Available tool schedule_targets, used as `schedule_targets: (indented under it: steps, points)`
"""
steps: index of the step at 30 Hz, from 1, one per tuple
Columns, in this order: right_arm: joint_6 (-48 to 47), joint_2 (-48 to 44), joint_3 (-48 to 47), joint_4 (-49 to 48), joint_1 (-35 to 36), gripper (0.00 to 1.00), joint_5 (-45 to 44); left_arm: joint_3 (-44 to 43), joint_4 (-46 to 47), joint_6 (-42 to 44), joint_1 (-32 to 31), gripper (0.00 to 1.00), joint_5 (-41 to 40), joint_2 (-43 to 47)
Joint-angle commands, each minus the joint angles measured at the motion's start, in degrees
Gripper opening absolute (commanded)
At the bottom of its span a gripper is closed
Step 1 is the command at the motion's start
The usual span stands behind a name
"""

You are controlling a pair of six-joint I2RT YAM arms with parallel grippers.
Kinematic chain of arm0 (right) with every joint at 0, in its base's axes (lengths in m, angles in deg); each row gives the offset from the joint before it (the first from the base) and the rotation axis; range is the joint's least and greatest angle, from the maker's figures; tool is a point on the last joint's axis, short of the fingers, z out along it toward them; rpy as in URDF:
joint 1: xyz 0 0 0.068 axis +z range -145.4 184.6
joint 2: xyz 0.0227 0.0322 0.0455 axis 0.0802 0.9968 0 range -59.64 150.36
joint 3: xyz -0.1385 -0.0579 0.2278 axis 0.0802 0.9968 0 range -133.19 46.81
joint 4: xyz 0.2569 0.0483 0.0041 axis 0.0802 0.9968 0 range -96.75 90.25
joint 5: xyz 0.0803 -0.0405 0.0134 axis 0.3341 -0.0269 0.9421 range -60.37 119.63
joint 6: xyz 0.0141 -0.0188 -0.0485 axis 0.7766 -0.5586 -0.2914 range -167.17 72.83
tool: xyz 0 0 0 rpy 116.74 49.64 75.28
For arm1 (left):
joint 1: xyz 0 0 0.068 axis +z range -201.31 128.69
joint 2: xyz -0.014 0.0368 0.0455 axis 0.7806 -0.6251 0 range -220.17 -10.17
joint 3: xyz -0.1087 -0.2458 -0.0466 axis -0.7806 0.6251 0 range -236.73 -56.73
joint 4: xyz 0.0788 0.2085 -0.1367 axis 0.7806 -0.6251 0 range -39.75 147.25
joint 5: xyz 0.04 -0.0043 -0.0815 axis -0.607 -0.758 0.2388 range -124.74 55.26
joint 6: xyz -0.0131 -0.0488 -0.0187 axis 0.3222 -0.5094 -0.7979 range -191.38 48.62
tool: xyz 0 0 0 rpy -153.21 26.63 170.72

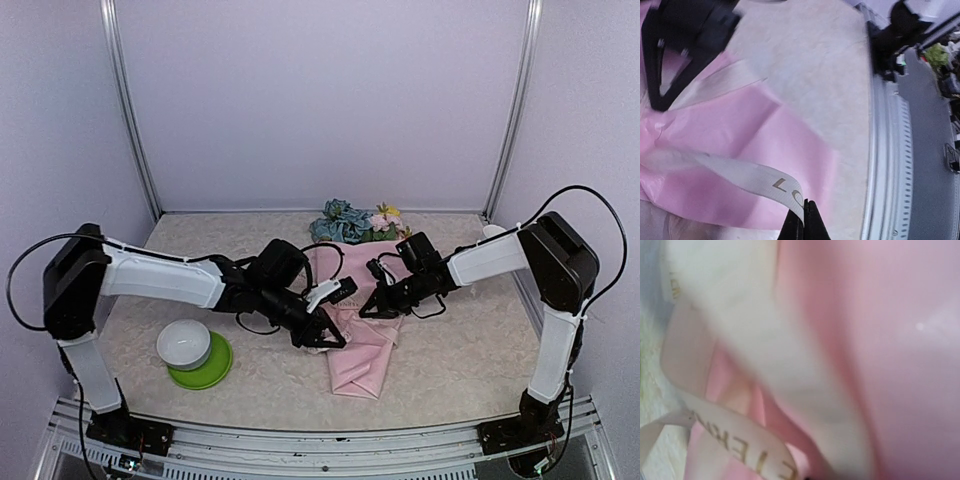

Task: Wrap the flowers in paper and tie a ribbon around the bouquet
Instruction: Cross the ribbon over the folded bouquet.

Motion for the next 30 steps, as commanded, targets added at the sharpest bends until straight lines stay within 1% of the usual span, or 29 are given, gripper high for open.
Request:
schedule_targets:
  steps: [1,2,5,7,9,12,15,17,20,24,28,30]
  points:
    - [-0.75,1.34,0.69,1.39,-0.41,0.00,-1.83,7.50,10.33,5.52,-2.12,0.00,10.45,18.21]
    - [-0.79,1.55,0.73,1.55,-0.47,0.00,-1.81,8.33,11.50,5.56,-2.50,0.00,9.75,21.14]
    - [-0.92,2.03,0.82,1.72,-0.41,0.00,-1.83,8.87,13.99,5.05,-3.69,0.00,4.28,28.56]
    - [-0.91,2.27,0.78,1.58,-0.41,0.00,-1.74,10.57,19.55,4.57,-4.58,0.00,2.30,32.89]
    - [-0.87,2.46,0.70,1.65,-0.41,0.00,-1.94,11.59,22.83,4.81,-5.49,0.00,0.36,36.43]
    - [-0.98,2.64,0.41,2.09,-0.41,0.00,-2.14,10.32,22.86,6.40,-7.38,0.00,-2.79,38.88]
    - [-1.14,2.66,0.12,2.45,-0.41,0.00,-2.39,9.71,23.48,7.77,-8.73,0.00,-5.26,39.33]
    - [-1.24,2.66,0.14,2.69,-0.41,0.00,-2.57,9.55,23.70,7.18,-8.77,0.00,-9.42,38.14]
    - [-1.44,2.65,0.14,2.84,-0.41,0.00,-2.36,7.61,22.14,5.67,-8.46,0.00,-15.04,33.73]
    - [-1.71,2.47,0.42,2.93,-0.41,0.00,-1.68,4.85,24.58,0.41,-5.48,0.00,-14.76,24.64]
    - [-1.68,2.23,1.05,2.37,-0.33,0.00,-0.42,-1.78,25.58,-5.12,-1.02,0.00,-14.26,15.20]
    - [-1.43,2.05,1.54,1.90,-0.33,0.00,-0.05,-3.79,27.85,-7.68,1.56,0.00,-13.80,11.49]
